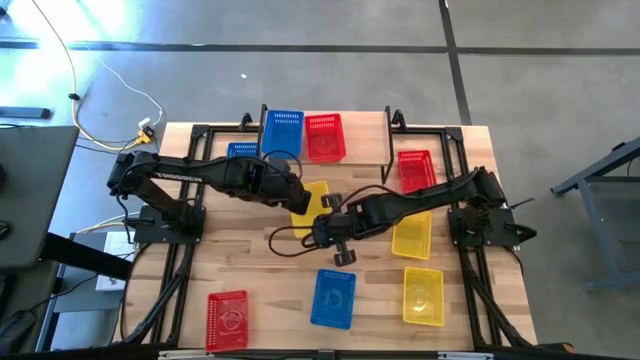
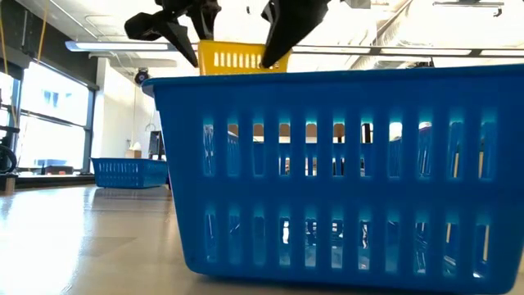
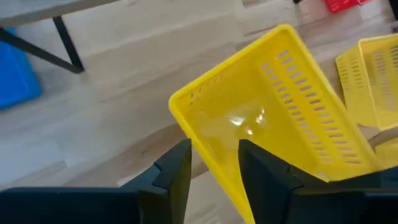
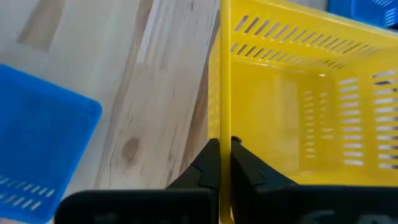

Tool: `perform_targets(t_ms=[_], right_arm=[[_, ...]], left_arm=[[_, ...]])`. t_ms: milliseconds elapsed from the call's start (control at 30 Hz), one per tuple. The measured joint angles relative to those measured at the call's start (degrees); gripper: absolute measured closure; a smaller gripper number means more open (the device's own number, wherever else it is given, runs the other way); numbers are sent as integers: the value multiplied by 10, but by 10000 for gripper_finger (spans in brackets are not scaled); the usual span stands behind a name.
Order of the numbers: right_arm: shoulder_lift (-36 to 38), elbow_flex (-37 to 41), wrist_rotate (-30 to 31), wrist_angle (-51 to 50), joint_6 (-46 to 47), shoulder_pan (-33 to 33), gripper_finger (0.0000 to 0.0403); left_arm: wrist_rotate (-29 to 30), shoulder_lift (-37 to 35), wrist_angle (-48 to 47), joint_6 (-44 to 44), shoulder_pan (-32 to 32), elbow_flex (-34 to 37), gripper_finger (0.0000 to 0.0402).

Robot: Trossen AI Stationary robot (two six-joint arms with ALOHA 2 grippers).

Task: Stack baskets on shelf by color
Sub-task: Put the top left yellow bin on the shelf

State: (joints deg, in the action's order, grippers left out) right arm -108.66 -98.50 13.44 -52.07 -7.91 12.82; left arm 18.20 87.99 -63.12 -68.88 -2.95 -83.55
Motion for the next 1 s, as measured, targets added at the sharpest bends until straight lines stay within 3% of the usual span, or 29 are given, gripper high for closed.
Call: perform_targets(t_ms=[267,700,1000], right_arm=[[17,0,3,-28,5,-9,403],[121,0,63,-69,23,-79,403],[191,0,92,-74,-19,-142,403]], left_arm=[[4,0,0,82,-19,-32,279],[6,-4,-1,322,-85,-145,282],[-37,-50,-1,465,-124,-163,282]])
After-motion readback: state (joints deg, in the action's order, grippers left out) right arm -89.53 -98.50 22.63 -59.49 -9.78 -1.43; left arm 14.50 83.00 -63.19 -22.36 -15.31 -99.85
